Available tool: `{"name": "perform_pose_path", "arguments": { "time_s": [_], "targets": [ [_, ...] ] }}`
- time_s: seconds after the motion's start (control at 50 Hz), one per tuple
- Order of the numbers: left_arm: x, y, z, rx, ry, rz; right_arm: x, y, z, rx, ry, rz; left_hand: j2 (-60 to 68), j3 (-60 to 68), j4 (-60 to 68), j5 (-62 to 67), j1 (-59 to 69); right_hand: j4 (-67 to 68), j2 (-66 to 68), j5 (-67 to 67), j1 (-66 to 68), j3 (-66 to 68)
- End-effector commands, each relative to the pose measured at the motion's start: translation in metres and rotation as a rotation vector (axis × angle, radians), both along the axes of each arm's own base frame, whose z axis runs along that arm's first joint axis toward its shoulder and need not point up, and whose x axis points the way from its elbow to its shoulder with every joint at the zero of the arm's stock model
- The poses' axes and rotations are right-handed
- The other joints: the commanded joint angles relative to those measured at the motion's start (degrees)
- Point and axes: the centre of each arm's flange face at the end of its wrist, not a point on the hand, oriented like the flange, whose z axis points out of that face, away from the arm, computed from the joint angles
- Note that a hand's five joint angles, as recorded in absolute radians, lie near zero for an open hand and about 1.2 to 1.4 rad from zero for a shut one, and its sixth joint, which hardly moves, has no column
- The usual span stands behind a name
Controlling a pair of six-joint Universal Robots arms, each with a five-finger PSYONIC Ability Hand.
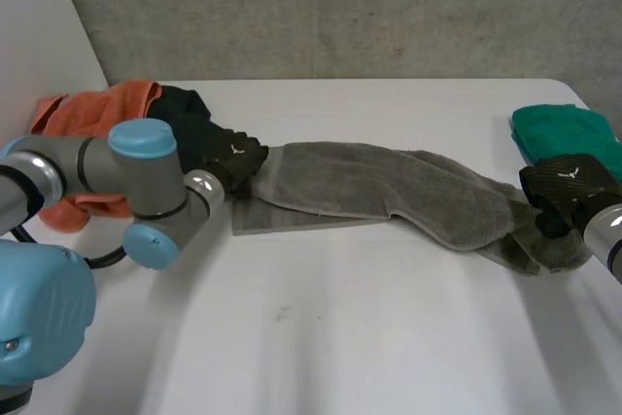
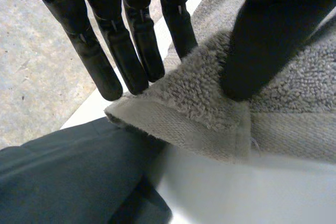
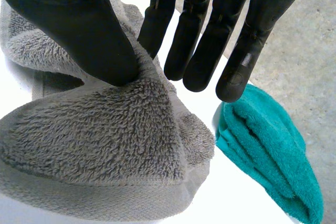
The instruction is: Fold the laundry.
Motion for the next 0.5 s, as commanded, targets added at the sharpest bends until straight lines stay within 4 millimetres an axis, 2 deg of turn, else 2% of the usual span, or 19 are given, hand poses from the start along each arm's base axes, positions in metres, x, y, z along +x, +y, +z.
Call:
{"name": "perform_pose_path", "arguments": {
  "time_s": [0.02,0.08,0.14,0.16,0.2,0.22,0.26,0.28,0.34,0.36,0.44,0.5],
  "targets": [
    [-0.001,-0.002,-0.007,0.002,-0.008,0.008,0.0,-0.001,0.001,-0.003,0.0,-0.002,22.58,23.31,23.03,23.63,22.79,11.9,12.7,13.4,24.05,12.2],
    [-0.001,0.0,-0.003,-0.007,-0.016,0.038,-0.001,-0.003,0.003,-0.01,-0.001,-0.005,22.58,23.31,23.03,23.63,22.79,11.9,12.7,13.4,24.05,12.2],
    [0.001,0.004,0.027,-0.061,-0.012,0.12,-0.003,-0.006,0.008,-0.019,0.002,-0.008,22.58,23.31,23.03,23.63,22.79,11.9,12.7,13.4,24.05,12.2],
    [0.006,0.008,0.045,-0.08,-0.008,0.158,-0.004,-0.008,0.014,-0.026,0.007,-0.011,22.58,23.31,23.03,23.63,22.79,11.9,12.7,13.4,24.05,12.2],
    [0.014,0.015,0.061,-0.092,-0.008,0.192,-0.005,-0.009,0.021,-0.029,0.021,-0.011,22.58,23.31,23.03,23.63,22.79,11.9,12.7,13.4,24.05,12.2],
    [0.016,0.019,0.069,-0.098,-0.006,0.197,-0.005,-0.009,0.033,-0.033,0.042,-0.004,22.58,23.31,23.03,23.63,22.79,11.9,12.7,13.4,24.05,12.2],
    [0.021,0.037,0.089,-0.107,-0.001,0.194,-0.006,-0.006,0.05,-0.044,0.064,0.003,22.58,23.31,23.03,23.63,22.79,11.9,12.7,13.4,24.05,12.2],
    [0.029,0.051,0.113,-0.132,0.014,0.201,-0.007,-0.003,0.063,-0.046,0.085,0.009,22.58,23.31,23.03,23.63,22.79,11.9,12.7,13.4,24.05,12.2],
    [0.038,0.068,0.138,-0.163,0.034,0.203,-0.01,-0.001,0.085,-0.051,0.134,0.015,22.58,23.31,23.03,23.63,22.79,11.9,12.7,13.4,24.05,12.2],
    [0.044,0.081,0.154,-0.185,0.046,0.202,-0.011,-0.001,0.09,-0.05,0.146,0.018,22.58,23.31,23.03,23.63,22.79,11.9,12.7,13.4,24.05,12.2],
    [0.059,0.101,0.174,-0.209,0.054,0.216,-0.012,0.004,0.104,-0.025,0.234,0.059,22.58,23.31,23.03,23.63,22.79,11.9,12.7,13.4,24.05,12.2],
    [0.068,0.106,0.171,-0.19,0.042,0.232,-0.012,0.01,0.106,0.006,0.315,0.103,22.58,23.31,23.03,23.63,22.79,11.9,12.7,13.4,24.05,12.2]
  ]
}}
